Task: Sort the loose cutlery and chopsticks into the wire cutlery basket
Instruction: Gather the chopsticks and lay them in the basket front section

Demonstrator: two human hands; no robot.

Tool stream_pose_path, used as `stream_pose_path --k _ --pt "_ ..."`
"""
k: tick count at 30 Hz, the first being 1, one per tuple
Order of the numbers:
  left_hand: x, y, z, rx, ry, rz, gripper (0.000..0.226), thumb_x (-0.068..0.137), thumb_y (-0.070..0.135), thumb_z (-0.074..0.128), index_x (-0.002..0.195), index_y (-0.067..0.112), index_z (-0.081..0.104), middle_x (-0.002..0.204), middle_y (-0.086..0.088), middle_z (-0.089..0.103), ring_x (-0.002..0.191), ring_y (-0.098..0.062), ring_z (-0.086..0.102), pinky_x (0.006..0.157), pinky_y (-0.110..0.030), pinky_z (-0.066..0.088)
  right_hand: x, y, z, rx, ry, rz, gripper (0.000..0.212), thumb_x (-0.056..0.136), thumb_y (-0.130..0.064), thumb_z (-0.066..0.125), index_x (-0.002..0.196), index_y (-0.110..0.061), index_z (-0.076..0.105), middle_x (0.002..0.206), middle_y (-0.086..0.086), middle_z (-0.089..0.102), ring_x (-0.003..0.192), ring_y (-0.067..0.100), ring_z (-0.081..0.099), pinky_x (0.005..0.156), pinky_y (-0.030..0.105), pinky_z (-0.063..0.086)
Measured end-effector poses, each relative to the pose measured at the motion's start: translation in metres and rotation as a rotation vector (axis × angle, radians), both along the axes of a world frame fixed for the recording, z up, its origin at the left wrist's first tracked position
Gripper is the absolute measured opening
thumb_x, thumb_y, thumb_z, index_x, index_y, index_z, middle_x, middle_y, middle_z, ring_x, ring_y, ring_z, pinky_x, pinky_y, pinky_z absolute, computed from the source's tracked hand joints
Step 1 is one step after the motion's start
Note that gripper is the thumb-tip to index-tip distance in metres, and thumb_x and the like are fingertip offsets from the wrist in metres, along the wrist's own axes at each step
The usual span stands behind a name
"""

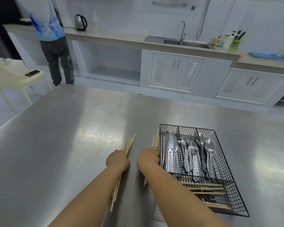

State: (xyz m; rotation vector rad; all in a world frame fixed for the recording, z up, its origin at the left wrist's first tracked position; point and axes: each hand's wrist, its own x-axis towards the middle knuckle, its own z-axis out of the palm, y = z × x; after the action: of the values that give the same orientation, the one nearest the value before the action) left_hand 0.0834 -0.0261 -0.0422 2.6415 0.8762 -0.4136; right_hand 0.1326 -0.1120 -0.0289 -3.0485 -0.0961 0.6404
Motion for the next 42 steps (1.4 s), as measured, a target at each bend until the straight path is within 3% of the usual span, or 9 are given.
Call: stream_pose_path --k 7,10,15,24,30,34,38,42 --pt "0.003 -0.003 0.003 -0.058 -0.164 0.037 0.013 0.091 0.022 0.044 0.086 0.01 0.044 0.084 -0.004 0.05 0.074 -0.023 0.049 0.056 -0.027 0.035 -0.003 0.01 -0.006 -0.153 -0.012 0.071 0.047 0.096 -0.009 0.037 0.14 0.009 0.038 0.141 0.033 0.036 0.124 0.043 0.042 0.09 0.044 0.049" --pt "0.005 -0.001 0.005 -0.122 -0.206 0.027 0.016 0.094 0.025 0.041 0.088 0.01 0.043 0.085 -0.005 0.049 0.074 -0.022 0.049 0.054 -0.027 0.034 0.004 0.009 -0.007 -0.06 0.003 0.043 0.046 0.094 -0.01 0.042 0.138 0.004 0.043 0.138 0.026 0.044 0.124 0.04 0.044 0.094 0.043 0.046" --pt "0.007 0.01 0.001 -0.197 -0.159 0.001 0.022 0.095 0.03 0.039 0.093 0.009 0.045 0.09 -0.007 0.052 0.078 -0.023 0.052 0.065 -0.029 0.04 0.014 0.003 -0.003 0.161 -0.049 -0.098 0.04 0.097 -0.014 0.04 0.135 -0.001 0.042 0.141 0.025 0.038 0.131 0.035 0.039 0.103 0.039 0.041" --pt "0.005 0.008 -0.001 -0.182 -0.166 0.003 0.019 0.094 0.026 0.04 0.097 0.008 0.047 0.09 -0.006 0.051 0.079 -0.021 0.051 0.065 -0.028 0.039 0.011 0.01 0.0 0.149 -0.075 -0.111 0.042 0.094 -0.011 0.046 0.134 -0.001 0.04 0.14 0.028 0.034 0.126 0.041 0.041 0.102 0.045 0.04" --pt "0.005 0.01 -0.005 -0.182 -0.183 0.021 0.021 0.093 0.026 0.041 0.099 0.007 0.048 0.09 -0.007 0.052 0.078 -0.022 0.05 0.064 -0.029 0.039 0.018 0.005 0.007 0.283 -0.024 -0.178 0.052 0.089 -0.01 0.055 0.136 0.0 0.033 0.138 0.027 0.036 0.123 0.036 0.045 0.098 0.038 0.045" --pt "0.006 0.012 -0.006 -0.209 -0.207 0.073 0.028 0.095 0.024 0.039 0.109 0.003 0.049 0.1 -0.014 0.058 0.081 -0.025 0.052 0.068 -0.031 0.043 0.02 0.002 0.01 0.377 0.013 -0.248 0.053 0.091 -0.008 0.052 0.138 0.002 0.031 0.137 0.024 0.043 0.126 0.035 0.046 0.097 0.044 0.046" --pt "0.009 0.016 -0.003 -0.359 -0.243 0.152 0.025 0.094 0.019 0.04 0.109 0.002 0.048 0.096 -0.013 0.056 0.082 -0.027 0.056 0.071 -0.035 0.05 0.016 -0.006 0.005 0.472 0.024 -0.315 0.041 0.092 -0.004 0.045 0.132 0.002 0.038 0.132 0.02 0.053 0.122 0.034 0.053 0.095 0.04 0.047" --pt "0.012 0.011 0.006 -0.821 -0.296 0.359 0.023 0.089 0.004 0.039 0.111 0.005 0.046 0.091 -0.024 0.061 0.06 -0.032 0.06 0.059 -0.038 0.056 0.01 -0.008 0.005 0.447 -0.01 -0.27 0.031 0.091 -0.002 0.049 0.122 0.0 0.053 0.124 0.016 0.06 0.117 0.032 0.058 0.088 0.036 0.051"
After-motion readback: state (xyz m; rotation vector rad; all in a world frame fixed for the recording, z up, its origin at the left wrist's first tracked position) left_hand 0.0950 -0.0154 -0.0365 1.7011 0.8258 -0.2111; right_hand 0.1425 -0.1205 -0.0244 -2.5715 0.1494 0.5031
